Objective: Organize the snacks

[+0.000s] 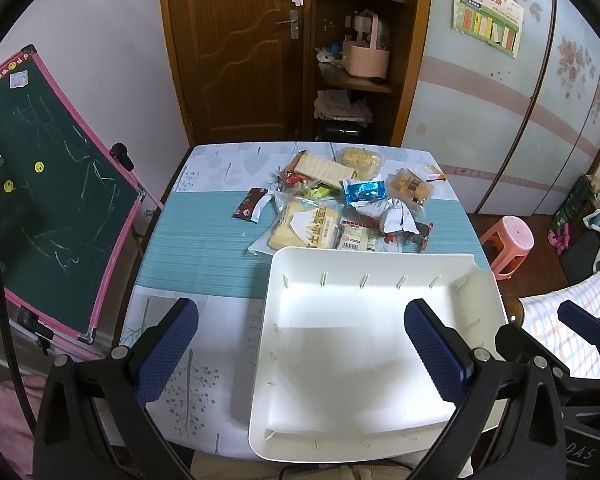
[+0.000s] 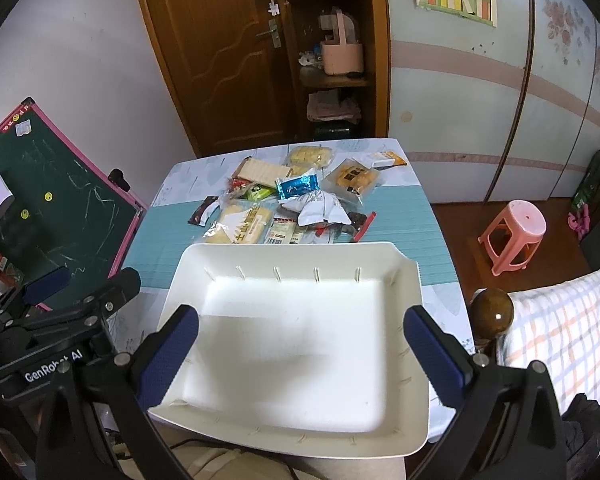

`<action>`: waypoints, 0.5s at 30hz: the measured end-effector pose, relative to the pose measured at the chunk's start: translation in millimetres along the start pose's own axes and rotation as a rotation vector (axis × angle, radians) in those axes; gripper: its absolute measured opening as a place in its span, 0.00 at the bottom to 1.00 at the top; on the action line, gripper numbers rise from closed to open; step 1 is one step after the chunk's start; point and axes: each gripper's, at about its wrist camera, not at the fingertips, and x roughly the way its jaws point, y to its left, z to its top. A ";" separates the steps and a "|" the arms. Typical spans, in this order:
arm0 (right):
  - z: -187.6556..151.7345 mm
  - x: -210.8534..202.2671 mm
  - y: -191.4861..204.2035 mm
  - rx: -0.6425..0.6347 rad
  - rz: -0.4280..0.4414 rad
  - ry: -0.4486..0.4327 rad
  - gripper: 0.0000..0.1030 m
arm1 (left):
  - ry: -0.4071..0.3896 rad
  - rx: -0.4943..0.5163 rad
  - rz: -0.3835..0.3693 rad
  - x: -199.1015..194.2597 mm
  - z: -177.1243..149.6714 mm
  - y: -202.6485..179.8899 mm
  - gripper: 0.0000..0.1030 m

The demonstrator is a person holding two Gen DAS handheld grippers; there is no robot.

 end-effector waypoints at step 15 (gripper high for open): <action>6.6 9.3 -8.8 0.037 0.054 0.013 1.00 | 0.034 0.007 0.000 7.9 -3.5 2.6 0.99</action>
